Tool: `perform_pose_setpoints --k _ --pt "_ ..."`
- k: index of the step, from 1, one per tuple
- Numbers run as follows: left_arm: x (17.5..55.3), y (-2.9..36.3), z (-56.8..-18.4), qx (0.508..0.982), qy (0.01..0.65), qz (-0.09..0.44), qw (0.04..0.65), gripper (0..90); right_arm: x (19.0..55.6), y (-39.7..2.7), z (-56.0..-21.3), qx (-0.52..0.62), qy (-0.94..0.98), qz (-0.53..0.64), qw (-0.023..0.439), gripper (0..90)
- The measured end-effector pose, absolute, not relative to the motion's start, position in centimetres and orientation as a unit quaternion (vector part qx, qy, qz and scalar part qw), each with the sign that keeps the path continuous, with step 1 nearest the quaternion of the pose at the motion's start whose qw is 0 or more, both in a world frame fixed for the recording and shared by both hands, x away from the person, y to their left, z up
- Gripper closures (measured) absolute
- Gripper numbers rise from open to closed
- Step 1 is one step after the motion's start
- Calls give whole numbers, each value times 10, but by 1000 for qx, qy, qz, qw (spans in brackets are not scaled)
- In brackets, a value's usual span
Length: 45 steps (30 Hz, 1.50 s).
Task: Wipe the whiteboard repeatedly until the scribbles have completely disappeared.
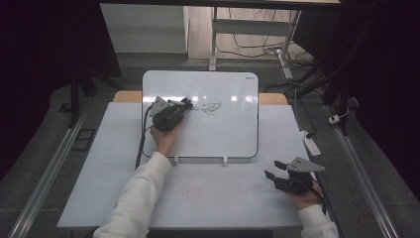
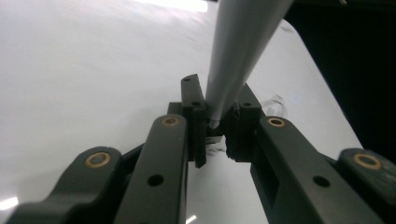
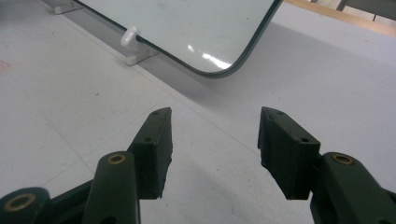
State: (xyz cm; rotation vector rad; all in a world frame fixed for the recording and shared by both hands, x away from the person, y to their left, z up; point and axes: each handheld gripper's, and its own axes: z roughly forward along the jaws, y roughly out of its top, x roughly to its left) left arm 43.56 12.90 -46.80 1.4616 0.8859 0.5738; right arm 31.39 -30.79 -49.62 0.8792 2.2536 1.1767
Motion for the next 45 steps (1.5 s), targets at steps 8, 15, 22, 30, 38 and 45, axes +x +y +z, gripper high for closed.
perform_pose_setpoints --k 8,15,22,30,38,45 --pt "432 147 -466 631 399 264 610 788 315 -309 -497 320 816 426 222 451" --pt "428 124 -472 647 381 255 610 789 314 -308 -496 317 817 426 224 451" --pt "426 142 -469 631 400 274 606 789 315 -308 -497 317 817 426 222 450" --pt "426 114 -474 643 379 265 611 789 315 -307 -495 315 818 427 224 450" --pt "431 136 -466 621 403 279 612 789 315 -308 -496 316 817 427 223 450" --pt "428 95 -475 646 372 259 615 789 314 -307 -495 315 817 428 226 450"
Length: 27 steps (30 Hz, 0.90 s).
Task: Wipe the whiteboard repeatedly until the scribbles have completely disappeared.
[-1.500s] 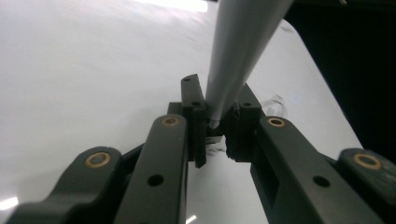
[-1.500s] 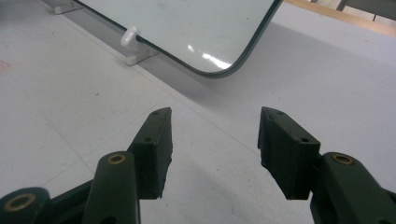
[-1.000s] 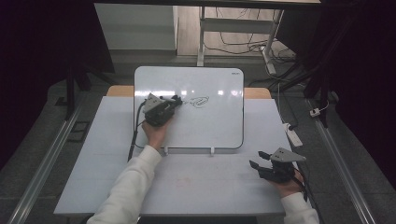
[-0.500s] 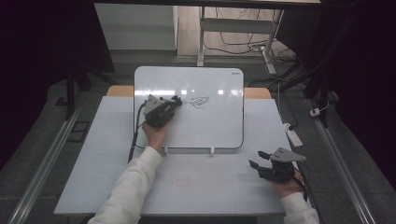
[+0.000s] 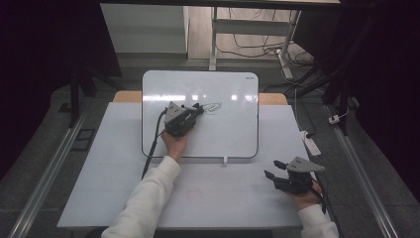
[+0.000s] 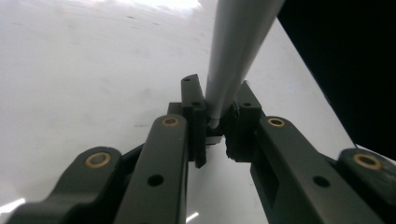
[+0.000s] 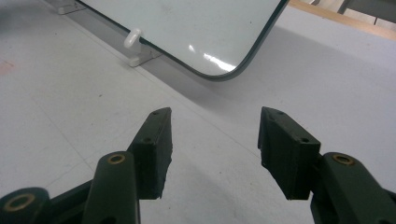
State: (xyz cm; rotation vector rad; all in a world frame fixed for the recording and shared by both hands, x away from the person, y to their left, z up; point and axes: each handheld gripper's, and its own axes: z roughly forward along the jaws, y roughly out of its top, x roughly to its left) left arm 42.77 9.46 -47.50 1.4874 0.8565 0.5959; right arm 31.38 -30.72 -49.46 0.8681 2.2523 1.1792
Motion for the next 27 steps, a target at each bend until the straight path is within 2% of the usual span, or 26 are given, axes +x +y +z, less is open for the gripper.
perform_pose_setpoints --k 7,17,27 --pt "432 136 -469 604 413 263 629 789 315 -307 -495 314 818 427 224 449" --pt "433 100 -477 617 389 234 643 789 314 -307 -494 315 816 430 225 449" --pt "432 128 -473 610 403 252 634 790 314 -307 -493 313 816 430 226 449"
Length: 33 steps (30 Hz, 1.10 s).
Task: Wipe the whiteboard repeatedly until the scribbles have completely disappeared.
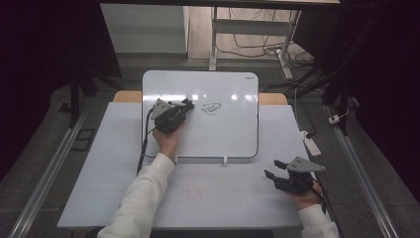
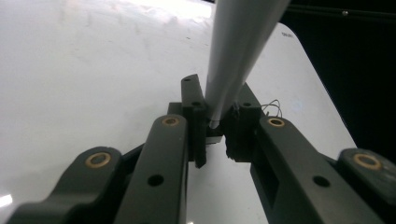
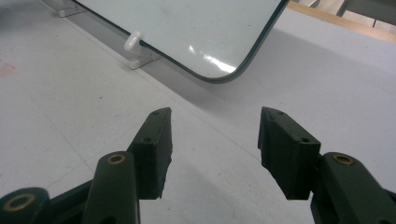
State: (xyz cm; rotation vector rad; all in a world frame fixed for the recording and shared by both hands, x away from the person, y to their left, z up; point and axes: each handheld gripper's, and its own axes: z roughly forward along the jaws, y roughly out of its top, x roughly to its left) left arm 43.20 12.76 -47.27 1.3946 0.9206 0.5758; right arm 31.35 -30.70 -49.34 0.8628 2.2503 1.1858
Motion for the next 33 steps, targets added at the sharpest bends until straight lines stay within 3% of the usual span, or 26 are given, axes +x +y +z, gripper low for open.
perform_pose_setpoints --k 10,17,26,33 --pt "434 92 -478 623 383 231 642 790 313 -308 -493 314 816 430 227 449" --pt "434 113 -473 614 397 238 639 790 314 -308 -493 314 816 430 226 449" --pt "430 63 -485 635 371 207 646 790 313 -308 -492 314 815 431 228 449" --pt "430 91 -479 626 386 234 636 790 313 -308 -493 312 815 432 227 449"
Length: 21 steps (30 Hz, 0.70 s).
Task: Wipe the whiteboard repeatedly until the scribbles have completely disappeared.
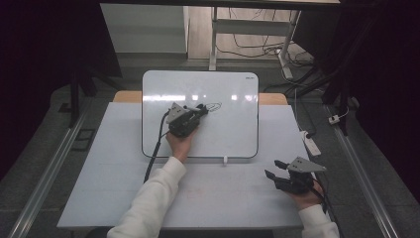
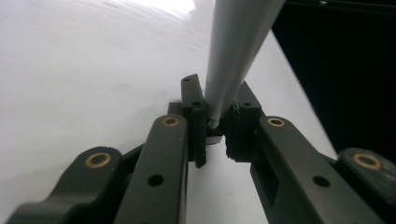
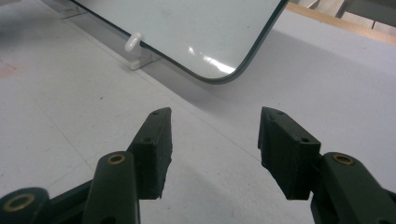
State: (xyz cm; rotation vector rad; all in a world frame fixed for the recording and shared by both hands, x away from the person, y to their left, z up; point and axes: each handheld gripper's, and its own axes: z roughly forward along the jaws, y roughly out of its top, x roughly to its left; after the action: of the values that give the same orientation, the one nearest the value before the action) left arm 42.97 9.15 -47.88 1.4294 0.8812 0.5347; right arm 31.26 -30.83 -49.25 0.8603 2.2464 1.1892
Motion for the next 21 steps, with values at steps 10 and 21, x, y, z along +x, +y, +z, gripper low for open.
perform_pose_setpoints --k 10,21 --pt "431 59 -485 632 368 221 645 790 311 -307 -491 311 815 432 229 448" --pt "443 58 -474 629 368 233 644 790 312 -310 -492 314 813 434 229 448"
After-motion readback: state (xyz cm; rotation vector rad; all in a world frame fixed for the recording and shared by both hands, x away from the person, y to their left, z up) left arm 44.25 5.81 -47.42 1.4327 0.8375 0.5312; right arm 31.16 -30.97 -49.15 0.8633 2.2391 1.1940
